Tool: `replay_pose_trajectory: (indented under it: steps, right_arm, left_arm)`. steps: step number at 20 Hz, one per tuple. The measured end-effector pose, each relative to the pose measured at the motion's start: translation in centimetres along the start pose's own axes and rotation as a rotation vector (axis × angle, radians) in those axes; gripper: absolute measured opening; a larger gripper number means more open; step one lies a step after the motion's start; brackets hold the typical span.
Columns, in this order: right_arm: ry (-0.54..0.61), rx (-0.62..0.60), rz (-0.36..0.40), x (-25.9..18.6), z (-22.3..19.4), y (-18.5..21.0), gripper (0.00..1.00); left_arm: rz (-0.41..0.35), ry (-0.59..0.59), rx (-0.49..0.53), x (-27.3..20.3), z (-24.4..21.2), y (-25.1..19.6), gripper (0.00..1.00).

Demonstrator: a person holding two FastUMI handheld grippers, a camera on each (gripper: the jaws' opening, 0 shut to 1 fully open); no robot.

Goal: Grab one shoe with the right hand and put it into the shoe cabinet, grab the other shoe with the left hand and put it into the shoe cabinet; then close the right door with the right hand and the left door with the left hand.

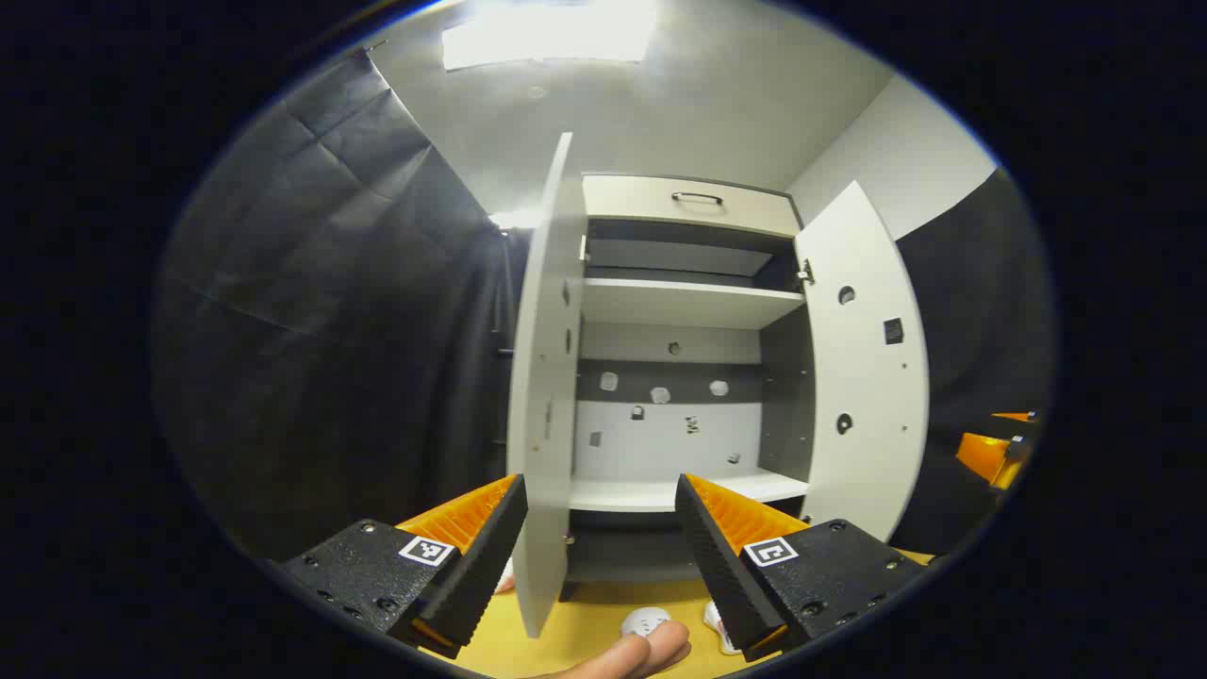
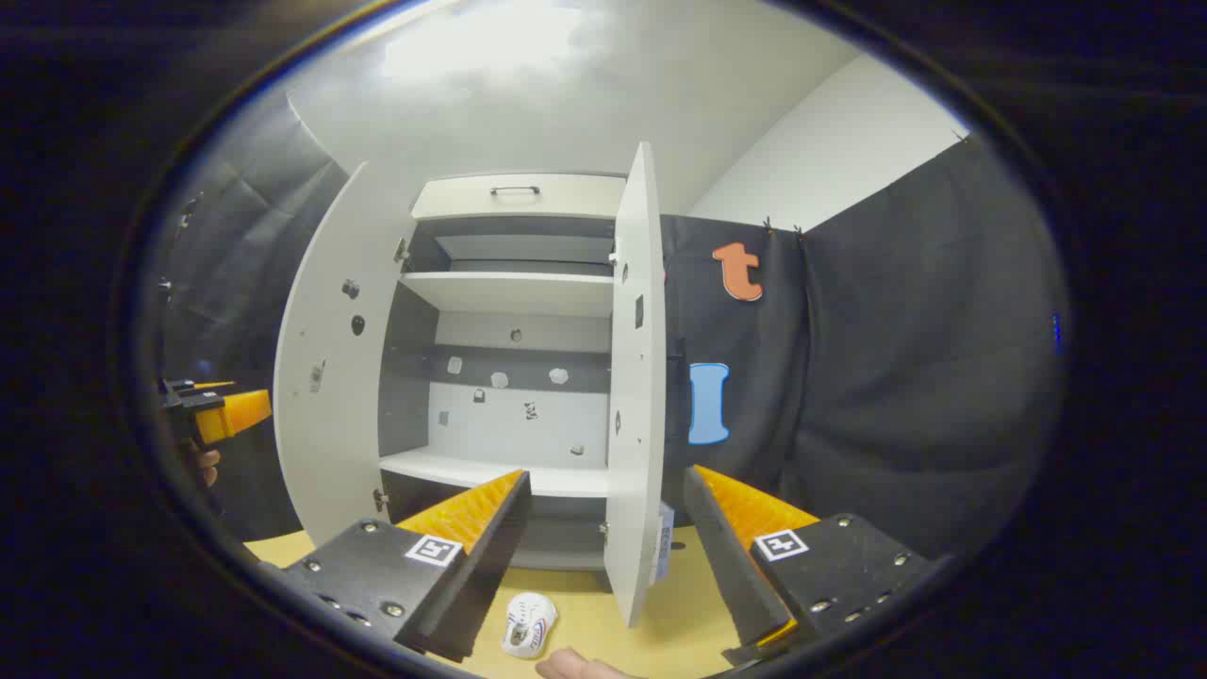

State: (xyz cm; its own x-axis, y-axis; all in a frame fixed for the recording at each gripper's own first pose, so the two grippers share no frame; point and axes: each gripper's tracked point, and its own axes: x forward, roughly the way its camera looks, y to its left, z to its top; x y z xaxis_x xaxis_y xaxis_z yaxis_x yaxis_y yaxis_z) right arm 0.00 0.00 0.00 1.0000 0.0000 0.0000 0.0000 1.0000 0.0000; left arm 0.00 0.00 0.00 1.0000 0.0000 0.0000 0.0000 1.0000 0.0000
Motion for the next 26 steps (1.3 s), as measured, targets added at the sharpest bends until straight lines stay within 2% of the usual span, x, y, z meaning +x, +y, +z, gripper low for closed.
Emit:
replay_pose_trajectory:
  steps: [5,7,8,9,12,13,14,16,17,18,21,25,26]
  right_arm:
    - [0.006,-0.013,0.011,0.2,-0.1,0.8,0.97]
    - [0.001,-0.021,-0.002,0.1,-0.1,0.4,0.97]
    - [-0.003,-0.020,-0.007,0.0,0.0,0.3,0.97]
    - [-0.005,-0.019,-0.009,0.0,0.1,0.2,0.97]
    - [-0.007,-0.012,-0.005,0.2,0.1,0.4,0.97]
    - [-0.004,-0.010,-0.001,0.3,0.0,0.5,0.97]
    - [0.000,-0.008,0.004,0.4,0.0,0.6,0.97]
    - [0.003,-0.023,0.006,0.7,-0.2,0.6,0.96]
    - [0.005,-0.034,0.007,0.8,-0.5,0.9,0.96]
    - [0.011,-0.042,0.010,0.9,-1.0,1.3,0.96]
    - [0.040,-0.037,0.032,1.9,-2.5,2.2,0.94]
    - [0.099,-0.069,0.060,3.1,-6.8,4.3,0.94]
    - [0.126,-0.072,0.065,3.5,-8.6,4.8,0.97]
  left_arm:
    - [-0.020,0.056,0.000,0.1,-1.7,-0.3,0.96]
    - [-0.023,0.048,-0.004,0.0,-1.4,-0.3,0.96]
    - [-0.020,0.044,-0.002,0.0,-1.3,-0.2,0.92]
    - [-0.020,0.038,-0.001,-0.1,-1.1,-0.2,0.96]
    - [-0.034,0.042,0.001,-0.3,-1.4,-0.6,0.96]
    - [-0.041,0.051,0.003,-0.4,-1.7,-0.8,0.93]
    - [-0.047,0.057,0.005,-0.3,-1.9,-0.9,0.96]
    - [-0.057,0.052,0.004,-0.2,-2.0,-1.1,0.96]
    - [-0.060,0.049,0.001,-0.1,-1.9,-1.1,0.92]
    - [-0.062,0.052,-0.001,-0.2,-2.2,-1.1,0.96]
    - [-0.076,0.056,0.000,-0.4,-2.5,-1.4,0.96]
    - [-0.089,0.061,-0.012,-1.1,-3.4,-1.4,0.96]
    - [-0.093,0.067,-0.017,-1.2,-3.7,-1.4,0.96]
